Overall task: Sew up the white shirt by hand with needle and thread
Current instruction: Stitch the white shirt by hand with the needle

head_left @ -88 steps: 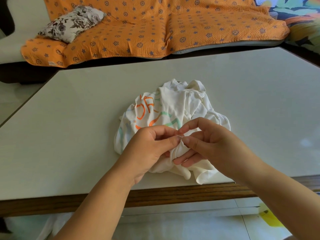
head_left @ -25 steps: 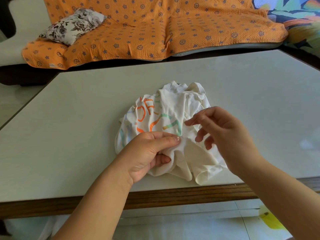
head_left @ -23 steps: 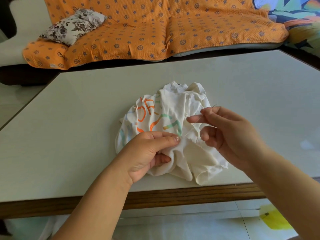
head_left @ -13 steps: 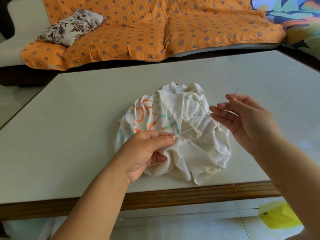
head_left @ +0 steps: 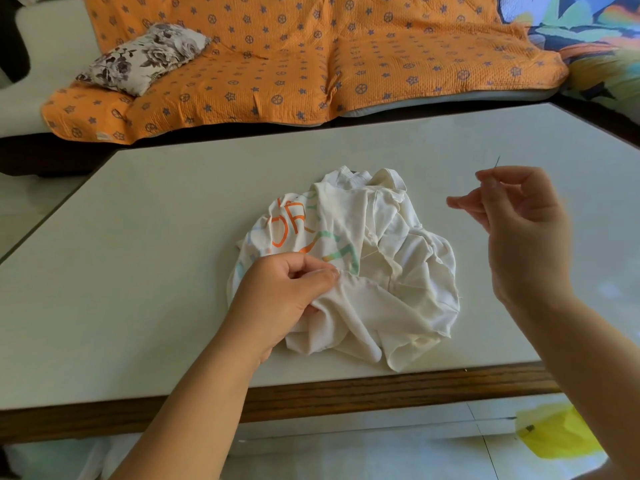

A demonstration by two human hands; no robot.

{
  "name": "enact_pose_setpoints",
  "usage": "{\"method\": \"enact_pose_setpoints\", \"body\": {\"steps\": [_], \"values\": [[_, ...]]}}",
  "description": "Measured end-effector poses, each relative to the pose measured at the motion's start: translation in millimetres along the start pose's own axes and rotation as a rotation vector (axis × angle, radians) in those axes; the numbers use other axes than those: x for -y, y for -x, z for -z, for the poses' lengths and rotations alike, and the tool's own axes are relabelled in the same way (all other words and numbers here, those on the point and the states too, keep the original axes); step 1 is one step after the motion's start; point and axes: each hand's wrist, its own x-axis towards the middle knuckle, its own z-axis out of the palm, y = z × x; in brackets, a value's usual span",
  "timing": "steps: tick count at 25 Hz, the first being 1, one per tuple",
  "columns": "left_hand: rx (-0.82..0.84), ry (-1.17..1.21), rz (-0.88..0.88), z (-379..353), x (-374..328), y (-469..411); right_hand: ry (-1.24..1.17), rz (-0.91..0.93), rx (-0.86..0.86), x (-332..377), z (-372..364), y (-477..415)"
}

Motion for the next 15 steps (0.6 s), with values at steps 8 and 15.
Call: {"method": "enact_pose_setpoints", "body": {"steps": [8,15], "values": [[-0.029,-0.096,-0.172,1,4,-1,0.207,0.128,0.059,7,-4,11],[0.069,0.018,-0.203,1,4,-3,0.352,-0.028,0.644,9,-29,64]]}}
